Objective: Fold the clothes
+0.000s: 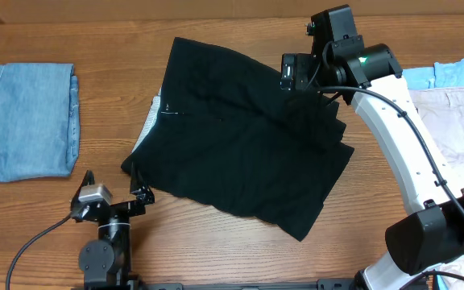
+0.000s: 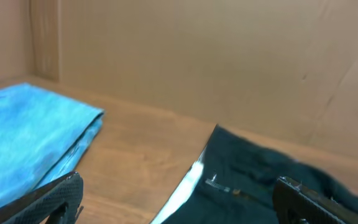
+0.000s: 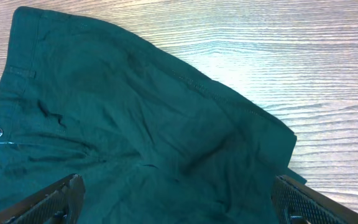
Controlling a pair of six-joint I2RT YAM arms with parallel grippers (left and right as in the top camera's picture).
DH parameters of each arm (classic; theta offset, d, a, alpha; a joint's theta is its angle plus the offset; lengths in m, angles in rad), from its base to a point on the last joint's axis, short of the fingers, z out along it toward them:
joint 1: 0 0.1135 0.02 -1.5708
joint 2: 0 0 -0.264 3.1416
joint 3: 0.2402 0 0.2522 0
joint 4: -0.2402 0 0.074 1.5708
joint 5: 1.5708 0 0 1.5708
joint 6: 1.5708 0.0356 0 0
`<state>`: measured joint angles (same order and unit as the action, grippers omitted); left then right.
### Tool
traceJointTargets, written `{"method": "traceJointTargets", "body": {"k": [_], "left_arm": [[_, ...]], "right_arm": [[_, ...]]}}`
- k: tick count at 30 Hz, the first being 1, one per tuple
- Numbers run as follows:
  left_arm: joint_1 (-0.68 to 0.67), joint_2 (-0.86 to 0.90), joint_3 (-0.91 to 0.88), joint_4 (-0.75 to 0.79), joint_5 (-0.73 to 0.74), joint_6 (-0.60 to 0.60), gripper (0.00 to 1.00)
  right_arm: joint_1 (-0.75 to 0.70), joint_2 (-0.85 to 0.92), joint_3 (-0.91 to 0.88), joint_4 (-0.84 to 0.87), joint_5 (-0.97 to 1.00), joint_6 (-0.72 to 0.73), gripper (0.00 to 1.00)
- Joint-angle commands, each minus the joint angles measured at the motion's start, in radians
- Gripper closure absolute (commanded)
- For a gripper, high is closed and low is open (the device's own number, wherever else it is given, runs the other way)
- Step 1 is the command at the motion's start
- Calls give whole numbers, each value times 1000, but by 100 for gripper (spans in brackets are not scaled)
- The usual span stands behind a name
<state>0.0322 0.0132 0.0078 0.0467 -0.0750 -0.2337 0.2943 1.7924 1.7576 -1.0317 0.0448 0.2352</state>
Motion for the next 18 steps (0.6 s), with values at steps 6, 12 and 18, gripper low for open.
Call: {"method": "traceJointTargets", "body": {"k": [6, 12, 18], "left_arm": [[-6, 329, 484, -261, 199, 72, 0], [-7, 1159, 1266, -748, 290, 173, 0], [-7, 1687, 1653, -835, 400, 182, 0]], "right_arm": [[-4, -12, 11, -5, 3, 5, 0], [-24, -12, 11, -119, 5, -1, 0], [-276, -11, 11, -180, -289, 2, 21]]}}
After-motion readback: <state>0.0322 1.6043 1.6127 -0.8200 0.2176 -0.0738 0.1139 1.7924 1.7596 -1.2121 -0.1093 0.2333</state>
